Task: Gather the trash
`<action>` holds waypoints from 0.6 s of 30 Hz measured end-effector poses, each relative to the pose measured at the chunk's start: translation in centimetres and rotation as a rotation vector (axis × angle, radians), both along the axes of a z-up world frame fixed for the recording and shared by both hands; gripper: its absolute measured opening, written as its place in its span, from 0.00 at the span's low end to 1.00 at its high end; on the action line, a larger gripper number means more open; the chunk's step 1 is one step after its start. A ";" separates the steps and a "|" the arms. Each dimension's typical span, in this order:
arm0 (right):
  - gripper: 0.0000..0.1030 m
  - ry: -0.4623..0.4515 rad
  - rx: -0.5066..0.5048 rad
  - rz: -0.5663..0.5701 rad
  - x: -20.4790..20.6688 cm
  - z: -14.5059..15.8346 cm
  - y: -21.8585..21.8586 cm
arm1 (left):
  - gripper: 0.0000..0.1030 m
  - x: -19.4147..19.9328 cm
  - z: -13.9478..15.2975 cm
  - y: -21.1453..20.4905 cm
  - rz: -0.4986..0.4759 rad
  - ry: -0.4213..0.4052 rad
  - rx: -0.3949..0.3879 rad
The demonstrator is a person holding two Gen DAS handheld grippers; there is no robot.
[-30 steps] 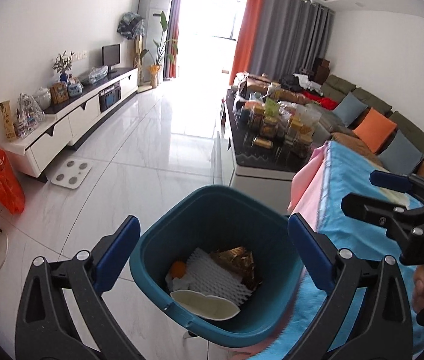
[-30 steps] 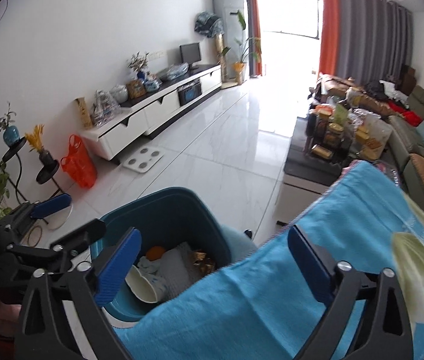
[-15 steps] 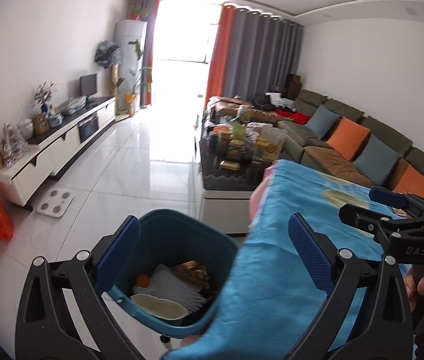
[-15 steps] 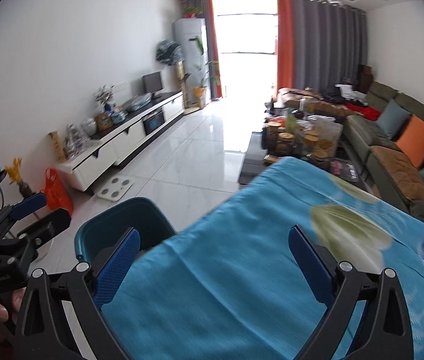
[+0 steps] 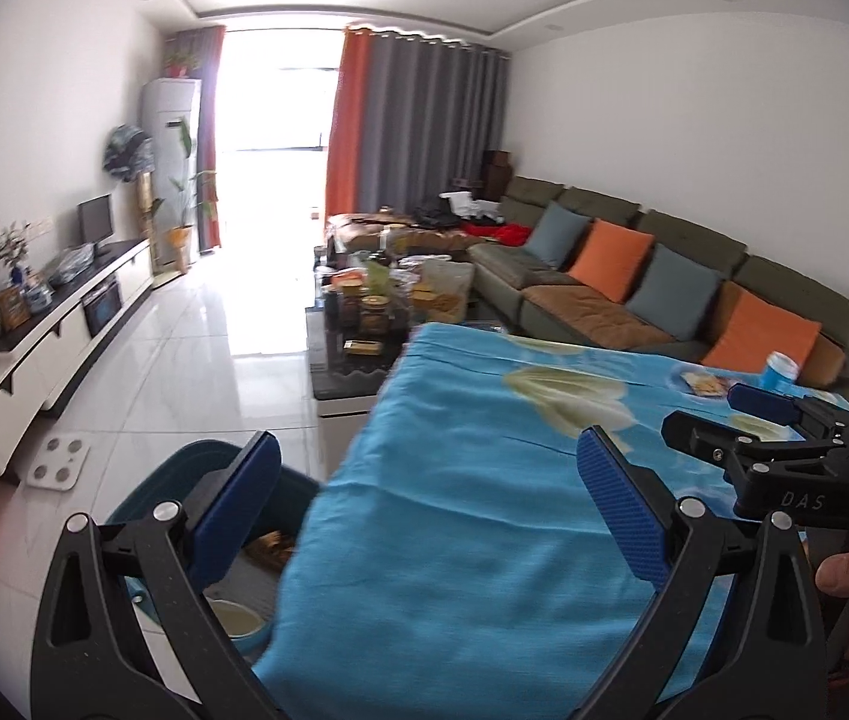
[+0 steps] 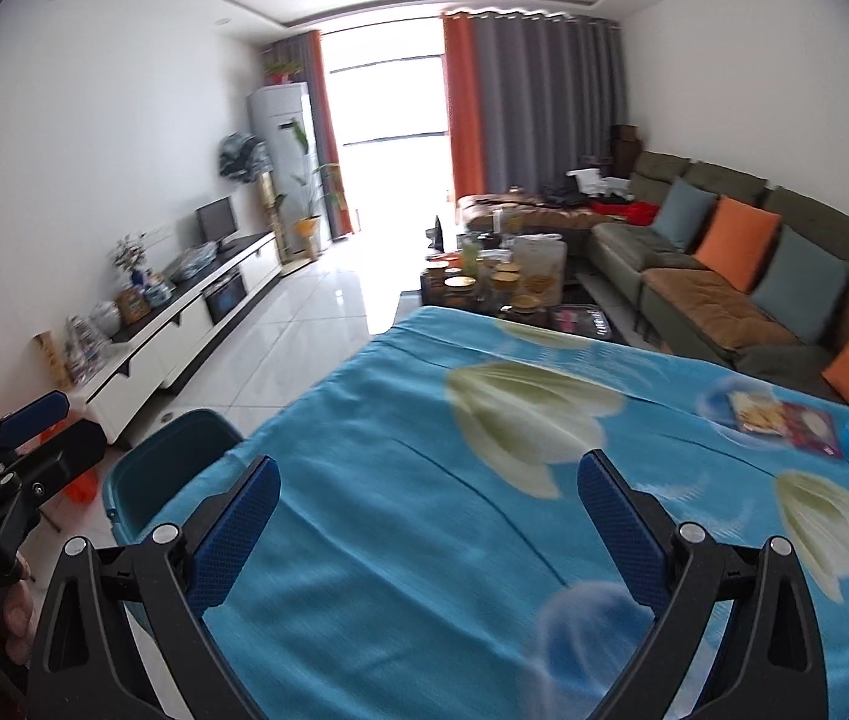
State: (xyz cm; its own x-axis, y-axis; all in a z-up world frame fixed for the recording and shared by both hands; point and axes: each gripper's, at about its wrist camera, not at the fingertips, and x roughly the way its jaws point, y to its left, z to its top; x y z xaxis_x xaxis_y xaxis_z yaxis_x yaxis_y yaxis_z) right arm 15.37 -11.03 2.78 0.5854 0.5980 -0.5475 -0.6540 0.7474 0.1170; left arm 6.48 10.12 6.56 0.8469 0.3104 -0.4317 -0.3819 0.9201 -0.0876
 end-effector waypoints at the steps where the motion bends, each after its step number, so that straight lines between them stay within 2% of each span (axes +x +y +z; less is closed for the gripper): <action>1: 0.93 -0.006 -0.001 -0.017 -0.2 -0.1 -0.7 | 0.94 0.0 0.1 -0.4 -0.017 -0.003 0.002; 8: 0.93 -0.019 -0.005 -0.111 -0.5 -0.7 -4.2 | 0.94 1.8 0.1 -3.9 -0.117 0.009 0.022; 18: 0.93 -0.081 -0.020 -0.251 -2.5 -1.0 -9.2 | 0.94 3.3 -0.1 -5.0 -0.174 0.001 0.015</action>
